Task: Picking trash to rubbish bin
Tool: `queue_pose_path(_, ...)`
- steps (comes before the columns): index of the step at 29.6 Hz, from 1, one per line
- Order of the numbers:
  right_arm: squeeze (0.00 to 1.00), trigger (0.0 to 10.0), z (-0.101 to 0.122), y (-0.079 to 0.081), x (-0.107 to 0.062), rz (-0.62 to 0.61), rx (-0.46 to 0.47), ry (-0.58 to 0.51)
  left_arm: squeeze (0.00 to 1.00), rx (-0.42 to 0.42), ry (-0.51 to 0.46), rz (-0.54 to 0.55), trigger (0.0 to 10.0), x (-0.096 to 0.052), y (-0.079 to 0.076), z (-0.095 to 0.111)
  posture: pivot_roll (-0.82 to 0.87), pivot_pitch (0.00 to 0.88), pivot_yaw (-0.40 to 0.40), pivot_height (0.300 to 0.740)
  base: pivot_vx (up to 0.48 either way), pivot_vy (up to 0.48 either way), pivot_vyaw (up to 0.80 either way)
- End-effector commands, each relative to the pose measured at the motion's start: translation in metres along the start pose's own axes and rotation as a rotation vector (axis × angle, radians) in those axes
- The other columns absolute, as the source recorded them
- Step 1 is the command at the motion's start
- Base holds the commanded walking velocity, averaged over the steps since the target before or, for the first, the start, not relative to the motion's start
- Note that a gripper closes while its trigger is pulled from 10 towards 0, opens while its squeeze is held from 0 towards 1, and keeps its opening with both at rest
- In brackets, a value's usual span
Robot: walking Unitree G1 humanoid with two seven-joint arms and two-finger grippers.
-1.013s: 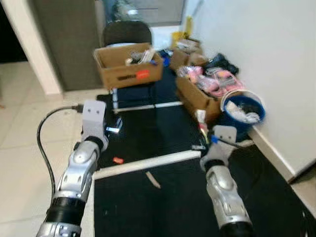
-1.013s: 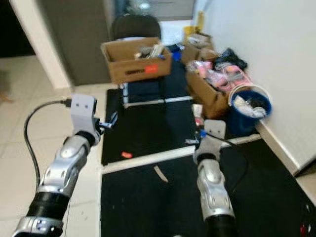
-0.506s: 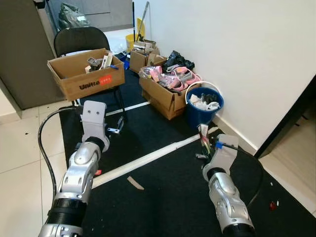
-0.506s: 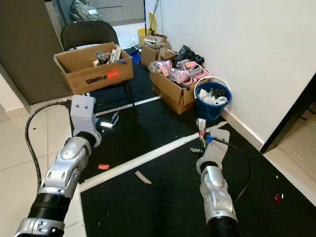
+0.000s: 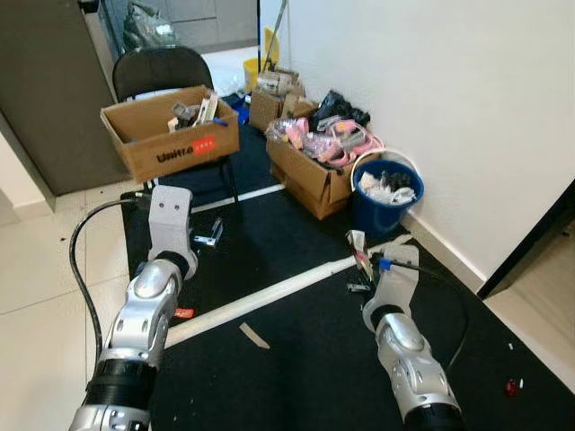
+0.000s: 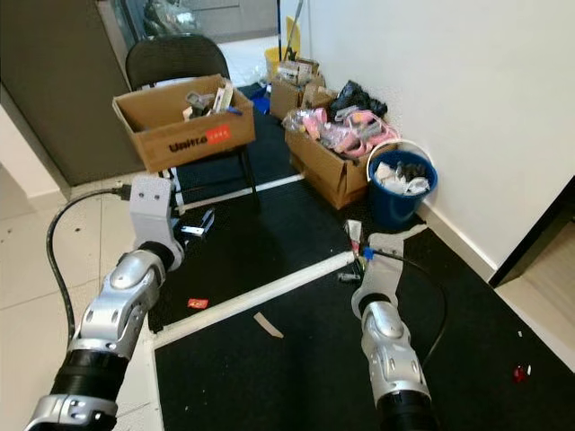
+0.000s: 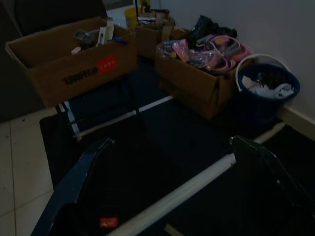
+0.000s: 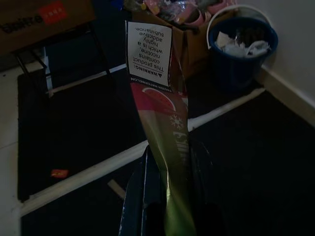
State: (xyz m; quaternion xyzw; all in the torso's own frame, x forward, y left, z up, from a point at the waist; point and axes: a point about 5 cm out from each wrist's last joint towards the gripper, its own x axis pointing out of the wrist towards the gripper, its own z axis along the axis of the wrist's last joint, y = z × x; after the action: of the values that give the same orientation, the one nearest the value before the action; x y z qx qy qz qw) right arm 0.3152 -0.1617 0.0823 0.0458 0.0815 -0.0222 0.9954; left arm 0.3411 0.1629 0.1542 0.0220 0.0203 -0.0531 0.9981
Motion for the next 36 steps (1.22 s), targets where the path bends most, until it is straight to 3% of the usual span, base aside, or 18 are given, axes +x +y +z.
queue_pose_path(1,0.0,10.0,-0.001,0.005,0.0,0.02,-0.002,0.001,0.0,0.008,0.054,0.018,10.0,-0.002,0.007,-0.011,-0.01,0.074,0.049,0.74,0.3,0.0,0.0)
queue_pose_path(22,0.0,10.0,-0.006,0.006,0.0,0.027,0.001,0.01,0.0,0.02,0.058,0.013,10.0,-0.002,0.007,-0.01,0.0,0.075,0.046,0.74,0.326,0.0,0.0)
queue_pose_path(30,0.0,10.0,-0.009,0.006,-0.002,0.034,0.019,0.018,0.0,0.024,0.063,0.008,10.0,-0.004,0.007,-0.012,0.0,0.087,0.048,0.74,0.327,0.0,-0.67)
queue_pose_path(36,0.0,10.0,-0.011,0.007,-0.004,0.04,0.004,0.021,0.0,0.024,0.068,0.007,10.0,-0.006,0.007,-0.013,0.0,0.093,0.048,0.74,0.324,0.0,0.0)
